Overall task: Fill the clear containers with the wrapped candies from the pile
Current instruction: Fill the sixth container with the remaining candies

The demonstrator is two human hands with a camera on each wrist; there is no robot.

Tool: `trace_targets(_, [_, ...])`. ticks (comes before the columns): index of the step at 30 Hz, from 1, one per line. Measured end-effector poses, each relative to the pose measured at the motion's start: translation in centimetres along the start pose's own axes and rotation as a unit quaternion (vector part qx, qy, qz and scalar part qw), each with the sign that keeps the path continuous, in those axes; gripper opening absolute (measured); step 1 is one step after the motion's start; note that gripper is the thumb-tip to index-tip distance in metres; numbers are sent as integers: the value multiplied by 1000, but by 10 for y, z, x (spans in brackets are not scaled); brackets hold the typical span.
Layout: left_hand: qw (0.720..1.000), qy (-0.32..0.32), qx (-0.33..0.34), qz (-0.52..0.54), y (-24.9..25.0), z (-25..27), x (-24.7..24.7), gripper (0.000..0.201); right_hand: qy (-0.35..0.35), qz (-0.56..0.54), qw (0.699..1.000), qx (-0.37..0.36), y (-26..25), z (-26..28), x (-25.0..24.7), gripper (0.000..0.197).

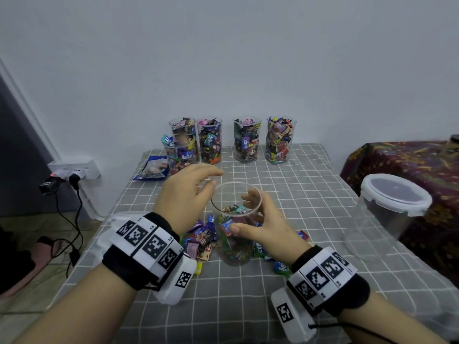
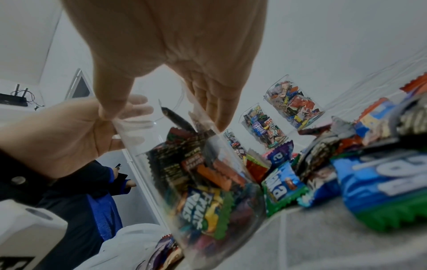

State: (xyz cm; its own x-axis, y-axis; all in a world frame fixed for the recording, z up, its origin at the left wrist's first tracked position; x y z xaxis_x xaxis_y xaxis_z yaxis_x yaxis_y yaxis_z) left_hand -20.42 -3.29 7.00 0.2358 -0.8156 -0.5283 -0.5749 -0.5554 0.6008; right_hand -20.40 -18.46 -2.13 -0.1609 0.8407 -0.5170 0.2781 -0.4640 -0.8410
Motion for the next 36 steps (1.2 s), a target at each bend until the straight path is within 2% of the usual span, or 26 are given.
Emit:
trace_targets(2, [998,-19,-46,-32,-16,-1,-2,28,-2,-2,1000,0,1,-1,0,81])
trace_targets(5, [983,-103,-128,-81,-44,4,5,39,-14,14,1000,0,3,-2,0,84])
trace_targets(8, [955,-184,-207,-109,-64,18,15,50,-42,82,996,-14,1,-3,-4,86])
trace_targets(10, [934,-233,-240,-125,-74,27,24,59,-85,170,981,-28,1,-4,-8,87])
trace_targets(12, [916,-274,-263,-132,-84,35,34,70,-134,306,942,-28,11,-8,-14,92])
trace_targets(15, [880,-344,-285,-158,-100,46,48,89,-184,461,868,23,35,-13,-30,99])
trace_targets(17, [854,-385,-292,-196,-108,52,54,101,-217,516,826,61,48,-13,-39,105])
trace_targets(19, [835,-406,-298,-219,-114,57,58,109,-260,526,802,106,60,-8,-43,112])
trace_targets(23, [807,-436,-302,-260,-121,63,64,115,-326,505,783,160,76,4,-38,119])
trace_targets(26, [797,-439,-303,-283,-124,65,65,117,-336,519,772,146,78,6,-28,119])
trace_targets(29, [796,-438,-301,-291,-126,66,67,116,-320,522,781,125,76,2,-22,116])
trace_targets(33, [807,-439,-283,-276,-122,64,71,104,-309,520,793,77,72,1,-13,101])
trace_targets(36, [809,-445,-257,-285,-115,62,75,86,-289,530,795,55,68,-1,-11,87])
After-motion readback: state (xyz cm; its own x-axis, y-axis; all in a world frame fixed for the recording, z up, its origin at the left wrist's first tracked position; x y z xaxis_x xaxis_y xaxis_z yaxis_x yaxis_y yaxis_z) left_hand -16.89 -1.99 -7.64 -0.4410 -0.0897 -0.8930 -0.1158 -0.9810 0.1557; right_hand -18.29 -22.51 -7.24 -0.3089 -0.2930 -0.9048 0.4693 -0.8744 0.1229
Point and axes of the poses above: each hand's wrist, its own z-axis away from the middle knuckle, its own x-axis out of the palm, y = z × x, the point moved 9 cm from there along -z, towards the middle knuckle, and after that the axes turned 12 degrees about z, right-handed, at the moved point
